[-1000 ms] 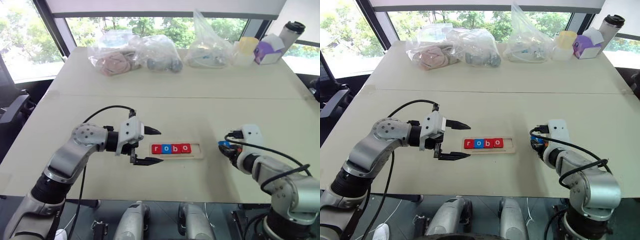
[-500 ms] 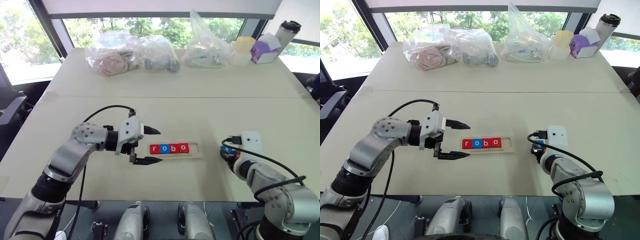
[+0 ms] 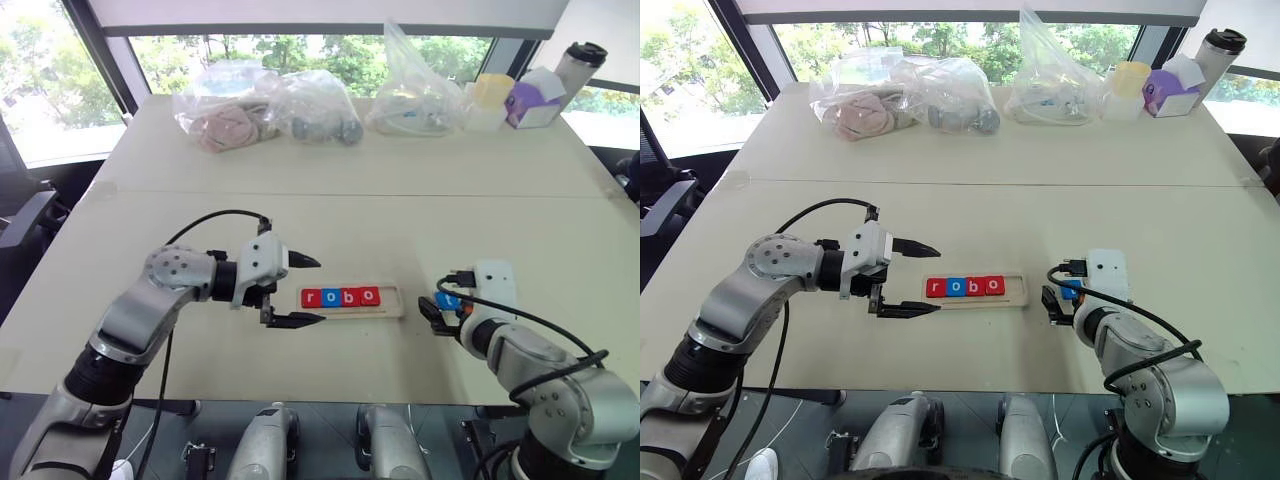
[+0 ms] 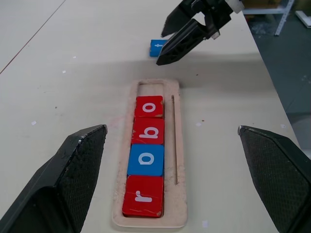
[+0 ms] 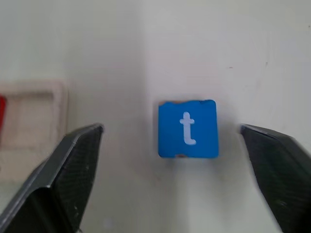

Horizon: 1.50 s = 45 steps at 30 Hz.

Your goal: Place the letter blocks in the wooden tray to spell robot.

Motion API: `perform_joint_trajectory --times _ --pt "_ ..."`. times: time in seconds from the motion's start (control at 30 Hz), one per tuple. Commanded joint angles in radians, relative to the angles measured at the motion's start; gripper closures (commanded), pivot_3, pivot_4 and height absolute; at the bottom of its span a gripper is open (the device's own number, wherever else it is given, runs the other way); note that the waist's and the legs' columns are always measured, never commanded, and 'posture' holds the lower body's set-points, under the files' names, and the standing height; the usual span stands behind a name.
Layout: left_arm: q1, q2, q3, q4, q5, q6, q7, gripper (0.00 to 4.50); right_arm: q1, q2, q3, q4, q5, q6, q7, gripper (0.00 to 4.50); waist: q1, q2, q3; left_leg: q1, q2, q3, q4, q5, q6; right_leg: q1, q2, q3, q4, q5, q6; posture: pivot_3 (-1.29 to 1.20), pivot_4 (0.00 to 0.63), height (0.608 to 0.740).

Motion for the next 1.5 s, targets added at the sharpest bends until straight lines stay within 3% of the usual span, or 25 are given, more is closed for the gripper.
perform_joint_trajectory --times 0.03,0.1,0.17,0.23,0.37,0.67,1.0,1.4,1.5 --pt "-0.019 0.001 0.01 -0.011 0.0 -0.023 -0.004 0.0 -0.089 -0.299 -0.006 0.016 0.17 0.007 0.226 0.02 0.0 0.0 0.0 0.0 0.0 0.0 0.0 0.0 0.0 0.0 0.0 0.0 -0.001 0.0 0.0 0.0 0.15 0.74" --pt "-0.025 -0.002 0.008 -0.006 0.0 -0.023 -0.006 0.0 -0.114 -0.513 0.023 0.023 0.237 -0.024 0.395 0.02 0.0 0.0 0.001 0.0 0.0 0.0 0.0 0.0 0.0 0.001 0.0 0.0 -0.004 0.0 0.0 0.0 0.15 0.74" --pt "-0.029 -0.005 0.006 -0.001 0.003 -0.027 -0.009 0.0 -0.089 -0.651 0.046 0.049 0.249 -0.106 0.503 0.02 0.003 -0.001 0.0 0.0 0.002 -0.002 -0.002 0.0 0.0 0.002 0.001 -0.003 -0.006 0.0 0.0 0.0 0.15 0.74" --pt "-0.037 -0.009 0.004 0.006 0.005 -0.029 -0.01 0.0 0.018 -0.807 0.088 0.107 0.145 -0.367 0.658 0.02 0.007 -0.001 0.0 0.0 0.006 -0.004 -0.003 -0.001 0.001 0.005 0.006 -0.006 -0.011 0.0 0.0 0.0 0.15 0.74" --pt "-0.051 -0.012 -0.001 0.022 0.014 -0.04 -0.016 0.0 0.135 -0.927 0.143 0.309 -0.012 -0.816 0.909 0.02 0.0 -0.002 0.0 -0.001 0.004 -0.001 -0.003 -0.003 0.004 0.006 0.004 -0.005 -0.013 0.0 0.001 0.0 0.15 0.74" --pt "-0.056 -0.003 0.007 0.024 0.02 -0.045 -0.02 0.0 -0.136 -0.841 0.407 0.742 -0.237 -1.231 1.106 0.02 0.002 -0.002 0.001 0.001 0.005 0.002 0.001 -0.003 0.004 0.005 0.002 -0.005 -0.012 0.001 -0.001 0.0 0.15 0.74" --pt "-0.041 0.016 0.02 -0.005 0.011 -0.03 -0.009 0.0 -0.285 -0.749 0.525 0.924 -0.35 -1.357 1.248 0.02 0.004 -0.002 0.001 0.0 0.004 0.003 0.001 -0.003 0.004 0.005 0.002 -0.005 -0.011 0.002 -0.001 0.0 0.15 0.74" --pt "-0.038 0.027 0.022 -0.015 0.007 -0.02 -0.002 0.0 -0.314 -0.695 0.534 0.969 -0.399 -1.377 1.29 0.02 0.003 -0.002 0.001 0.001 0.004 0.003 0.001 -0.002 0.003 0.006 0.002 -0.005 -0.01 0.002 -0.001 0.0 0.15 0.74" --pt "-0.037 0.028 0.023 -0.018 0.007 -0.019 -0.002 0.0 -0.314 -0.689 0.531 0.972 -0.407 -1.379 1.294 0.83 0.003 -0.002 0.001 0.001 0.004 0.003 0.001 -0.002 0.003 0.006 0.002 -0.005 -0.01 0.002 -0.001 0.0 0.15 0.74"
